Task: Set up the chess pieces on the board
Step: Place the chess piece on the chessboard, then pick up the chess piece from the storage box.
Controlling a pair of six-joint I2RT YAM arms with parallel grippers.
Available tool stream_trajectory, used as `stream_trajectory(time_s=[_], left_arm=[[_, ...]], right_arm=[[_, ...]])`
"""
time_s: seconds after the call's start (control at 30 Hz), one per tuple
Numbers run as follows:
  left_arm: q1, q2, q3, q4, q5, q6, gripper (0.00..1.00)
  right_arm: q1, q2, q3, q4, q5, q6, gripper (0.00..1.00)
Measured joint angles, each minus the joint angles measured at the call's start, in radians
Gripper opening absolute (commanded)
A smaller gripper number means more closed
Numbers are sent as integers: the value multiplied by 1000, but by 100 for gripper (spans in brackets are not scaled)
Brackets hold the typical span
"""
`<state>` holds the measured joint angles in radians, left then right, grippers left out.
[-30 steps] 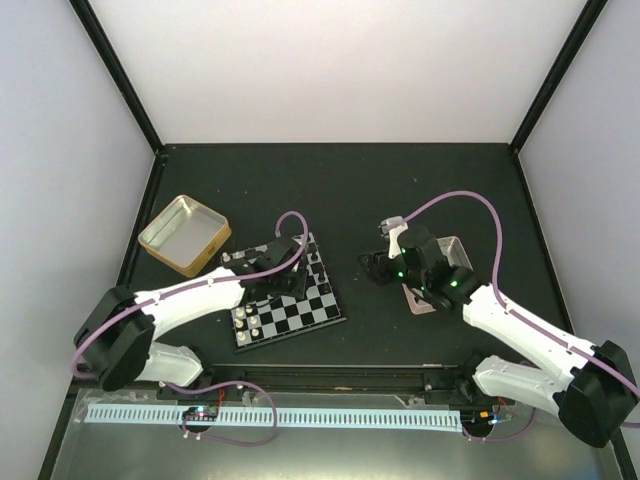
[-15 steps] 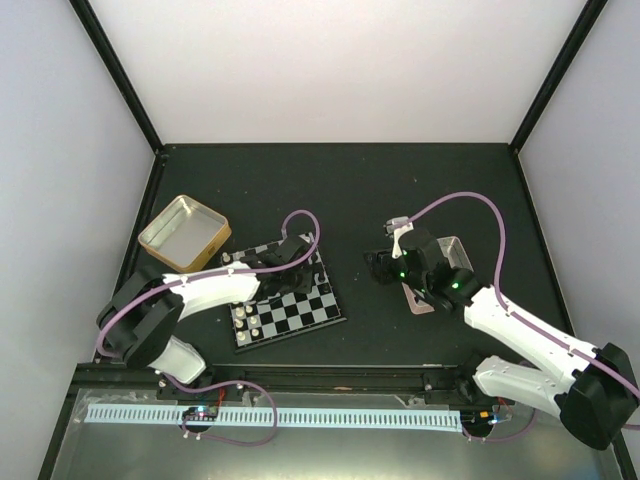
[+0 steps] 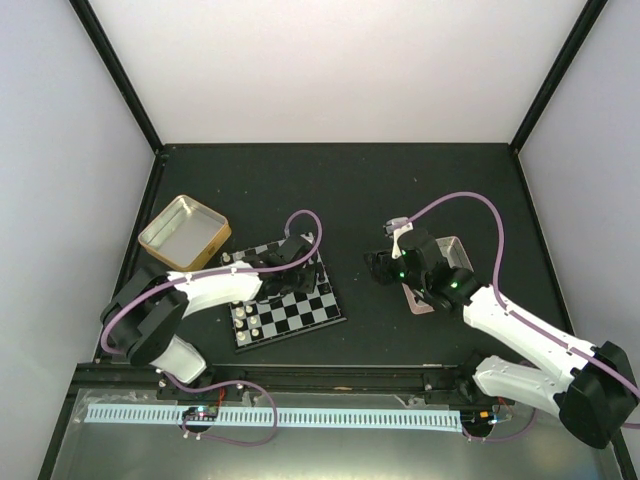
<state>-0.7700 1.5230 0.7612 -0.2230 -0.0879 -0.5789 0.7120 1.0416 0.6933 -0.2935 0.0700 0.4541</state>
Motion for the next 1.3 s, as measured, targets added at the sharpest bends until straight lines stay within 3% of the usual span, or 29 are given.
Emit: stream_trajectory(time_s=[0.2, 0.47, 0.83, 1.07, 1.3], left_arm=[[0, 4, 0, -1, 3, 5, 27], [0, -41, 0, -23, 2, 11, 38], [0, -354, -12, -42, -32, 11, 53], [0, -497, -34, -48, -58, 11, 58], [1, -521, -73, -43, -67, 11, 58]], right_arm=[[0, 0, 0, -1, 0, 1, 58], [-23, 2, 1, -42, 67, 61, 58], [-373, -3, -31, -165, 92, 158, 56], [-439, 177, -30, -263, 85, 157, 40], [-439, 243, -30, -305, 82, 146, 34]])
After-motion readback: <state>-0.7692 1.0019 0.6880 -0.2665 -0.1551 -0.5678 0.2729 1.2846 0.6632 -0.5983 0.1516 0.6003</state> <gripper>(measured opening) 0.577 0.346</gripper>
